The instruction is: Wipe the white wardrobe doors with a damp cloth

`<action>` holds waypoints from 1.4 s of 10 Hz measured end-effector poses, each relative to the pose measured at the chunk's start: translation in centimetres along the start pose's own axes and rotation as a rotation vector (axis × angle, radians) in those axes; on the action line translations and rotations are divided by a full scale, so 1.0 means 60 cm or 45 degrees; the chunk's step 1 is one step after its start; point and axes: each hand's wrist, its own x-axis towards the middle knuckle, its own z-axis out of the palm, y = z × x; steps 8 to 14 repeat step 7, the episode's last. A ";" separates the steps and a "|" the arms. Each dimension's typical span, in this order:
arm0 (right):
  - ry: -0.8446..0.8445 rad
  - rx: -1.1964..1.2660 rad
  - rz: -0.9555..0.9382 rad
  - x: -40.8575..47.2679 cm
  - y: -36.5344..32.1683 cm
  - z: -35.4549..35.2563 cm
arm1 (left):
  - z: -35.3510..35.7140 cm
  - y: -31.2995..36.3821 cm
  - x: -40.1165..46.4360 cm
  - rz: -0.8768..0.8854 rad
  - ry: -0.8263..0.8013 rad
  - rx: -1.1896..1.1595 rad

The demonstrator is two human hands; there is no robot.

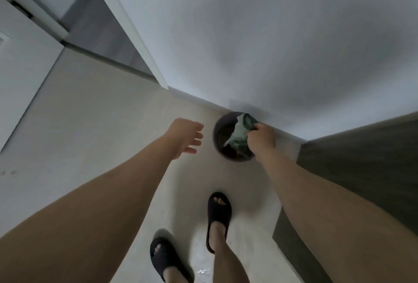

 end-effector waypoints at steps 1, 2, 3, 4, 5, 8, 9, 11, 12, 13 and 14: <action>-0.071 -0.123 0.003 0.076 0.039 0.036 | 0.025 -0.012 0.083 -0.029 -0.013 0.037; -0.093 -0.219 -0.003 0.140 0.086 0.066 | 0.053 -0.035 0.153 -0.044 -0.031 0.054; -0.081 -0.208 0.038 0.182 0.123 0.084 | 0.080 -0.059 0.205 -0.069 -0.077 0.078; -0.023 -0.187 0.017 0.220 0.148 0.104 | 0.104 -0.086 0.253 -0.106 -0.143 0.127; 0.077 -0.171 -0.033 0.256 0.168 0.130 | 0.124 -0.105 0.296 -0.112 -0.192 0.148; -0.200 -0.642 0.020 0.293 0.204 0.185 | 0.141 -0.125 0.328 -0.181 -0.272 0.237; -0.200 -0.642 0.020 0.293 0.204 0.185 | 0.141 -0.125 0.328 -0.181 -0.272 0.237; -0.200 -0.642 0.020 0.293 0.204 0.185 | 0.141 -0.125 0.328 -0.181 -0.272 0.237; -0.200 -0.642 0.020 0.293 0.204 0.185 | 0.141 -0.125 0.328 -0.181 -0.272 0.237; -0.200 -0.642 0.020 0.293 0.204 0.185 | 0.141 -0.125 0.328 -0.181 -0.272 0.237; -0.200 -0.642 0.020 0.293 0.204 0.185 | 0.141 -0.125 0.328 -0.181 -0.272 0.237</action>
